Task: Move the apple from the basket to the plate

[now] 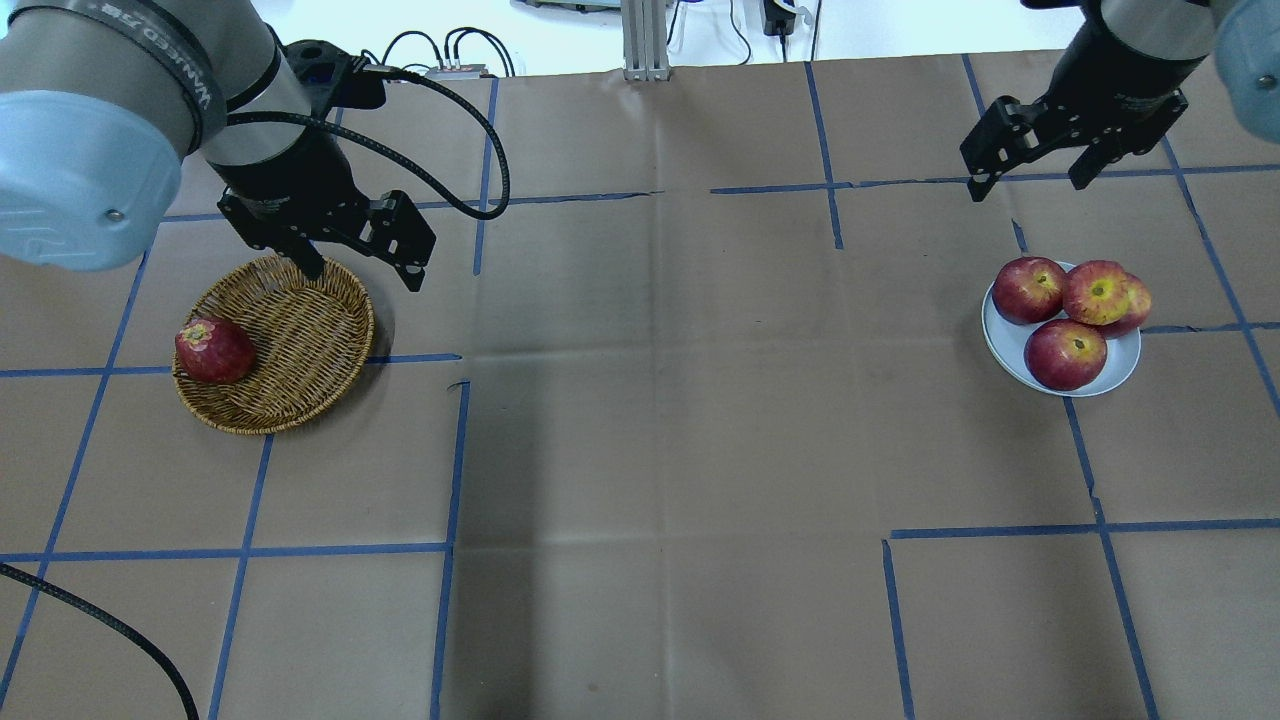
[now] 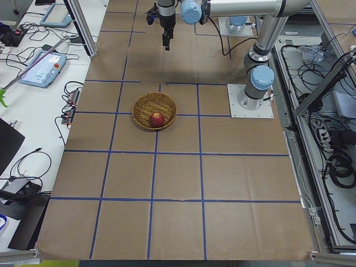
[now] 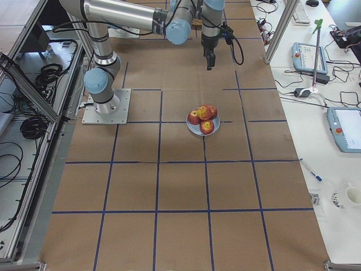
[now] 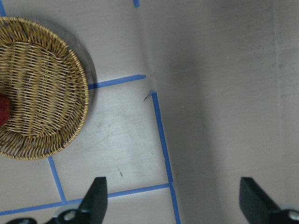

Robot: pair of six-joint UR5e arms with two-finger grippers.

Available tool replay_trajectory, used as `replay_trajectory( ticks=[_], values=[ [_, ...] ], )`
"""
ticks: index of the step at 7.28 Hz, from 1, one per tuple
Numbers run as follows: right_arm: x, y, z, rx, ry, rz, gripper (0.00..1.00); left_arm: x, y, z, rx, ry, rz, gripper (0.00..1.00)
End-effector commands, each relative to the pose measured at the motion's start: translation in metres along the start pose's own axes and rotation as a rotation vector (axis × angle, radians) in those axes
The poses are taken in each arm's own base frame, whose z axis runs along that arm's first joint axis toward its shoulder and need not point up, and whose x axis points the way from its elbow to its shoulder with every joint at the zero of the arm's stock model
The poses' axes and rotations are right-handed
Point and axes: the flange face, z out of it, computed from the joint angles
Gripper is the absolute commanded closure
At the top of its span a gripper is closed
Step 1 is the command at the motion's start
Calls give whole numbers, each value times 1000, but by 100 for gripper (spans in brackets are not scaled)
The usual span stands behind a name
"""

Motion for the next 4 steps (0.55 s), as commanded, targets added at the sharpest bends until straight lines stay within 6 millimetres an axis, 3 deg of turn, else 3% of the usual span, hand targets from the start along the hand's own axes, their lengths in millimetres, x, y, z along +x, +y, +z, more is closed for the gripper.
replay_trajectory(
  ticks=[1, 2, 4],
  values=[
    [-70, 30, -14, -50, 31, 60, 0, -2, 9, -13, 21, -5, -10, 1],
    [-80, 33, -15, -53, 30, 62, 0, -3, 6, 0, 1, 3, -15, 1],
    [-81, 34, -10, -73, 31, 60, 0, -1, 14, -24, 42, -12, -16, 1]
  ],
)
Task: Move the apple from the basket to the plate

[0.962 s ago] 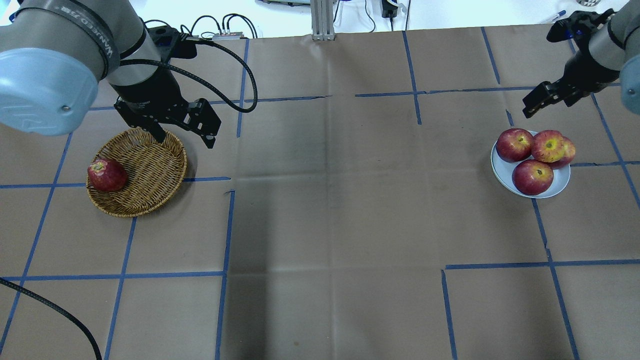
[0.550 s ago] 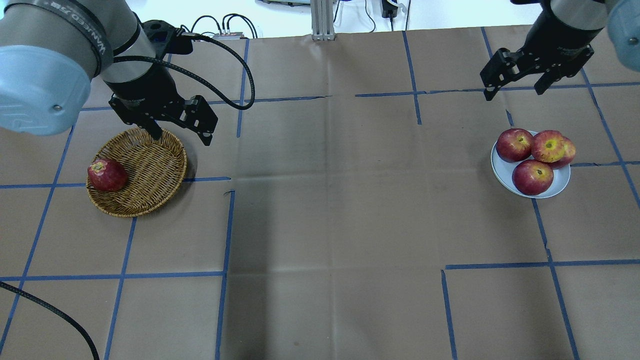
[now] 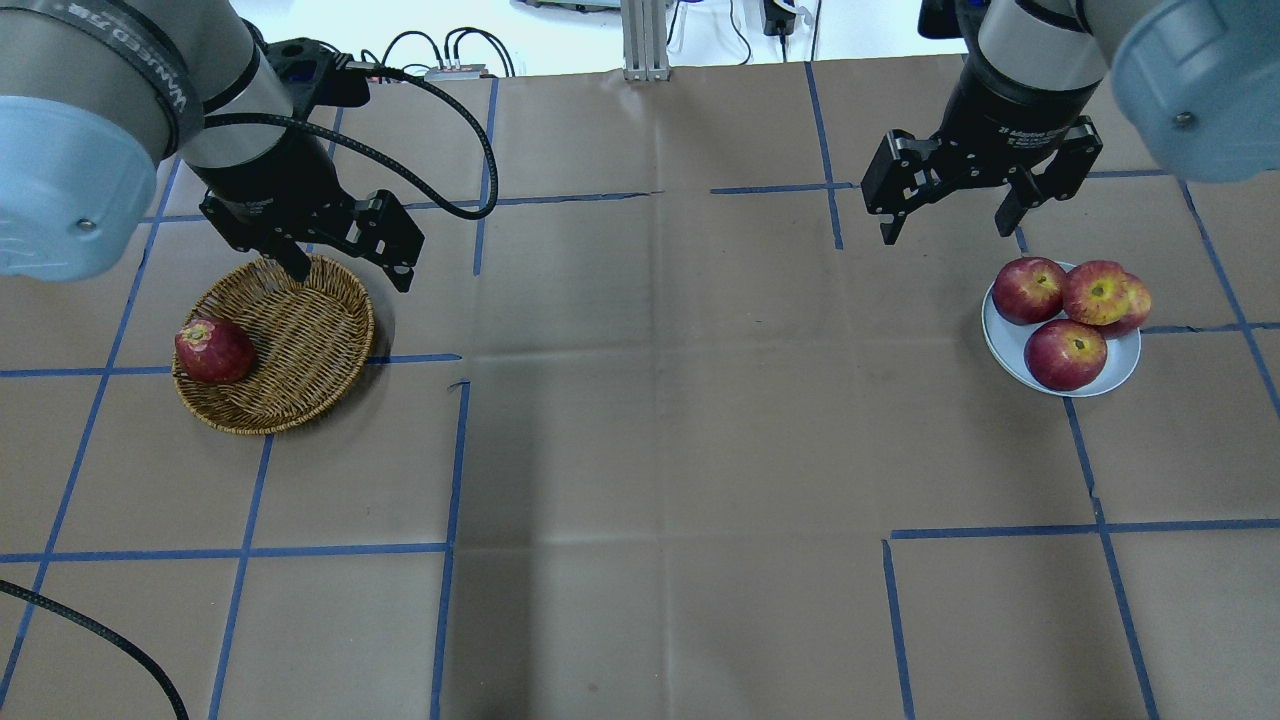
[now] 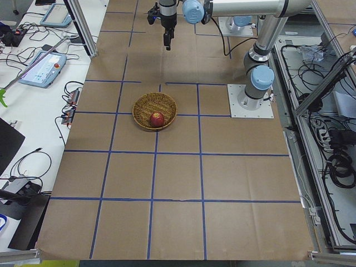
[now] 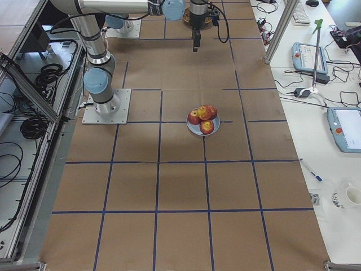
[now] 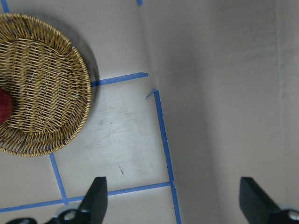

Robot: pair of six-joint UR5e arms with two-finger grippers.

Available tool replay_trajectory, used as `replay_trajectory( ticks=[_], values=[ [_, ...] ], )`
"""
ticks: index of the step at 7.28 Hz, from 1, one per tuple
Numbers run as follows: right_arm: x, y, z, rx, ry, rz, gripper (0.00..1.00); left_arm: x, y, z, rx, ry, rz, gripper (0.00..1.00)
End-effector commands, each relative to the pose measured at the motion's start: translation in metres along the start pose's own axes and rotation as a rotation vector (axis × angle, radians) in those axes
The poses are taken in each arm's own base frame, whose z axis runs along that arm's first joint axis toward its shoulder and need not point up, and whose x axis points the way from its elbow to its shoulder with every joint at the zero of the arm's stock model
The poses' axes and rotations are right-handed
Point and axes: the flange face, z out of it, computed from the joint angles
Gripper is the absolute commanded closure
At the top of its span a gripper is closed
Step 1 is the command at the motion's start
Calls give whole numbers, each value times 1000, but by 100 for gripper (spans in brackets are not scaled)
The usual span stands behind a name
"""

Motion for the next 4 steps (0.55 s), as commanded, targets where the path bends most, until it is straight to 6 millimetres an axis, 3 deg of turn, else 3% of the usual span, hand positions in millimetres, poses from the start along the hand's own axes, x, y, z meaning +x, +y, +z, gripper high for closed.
replay_trajectory(
  ticks=[1, 2, 3, 4],
  values=[
    [-2, 1, 1, -8, 1, 1, 0, 0, -5, 26, -45, 13, 1, 1],
    [-2, 1, 2, -8, 1, 1, 0, 0, 2, 16, -26, 8, 3, 1],
    [-2, 1, 1, -6, 0, 1, 0, -2, -13, 22, -36, 13, -4, 1],
    [-2, 1, 1, -6, 0, 1, 0, 1, -4, 23, -40, 19, 2, 1]
  ],
)
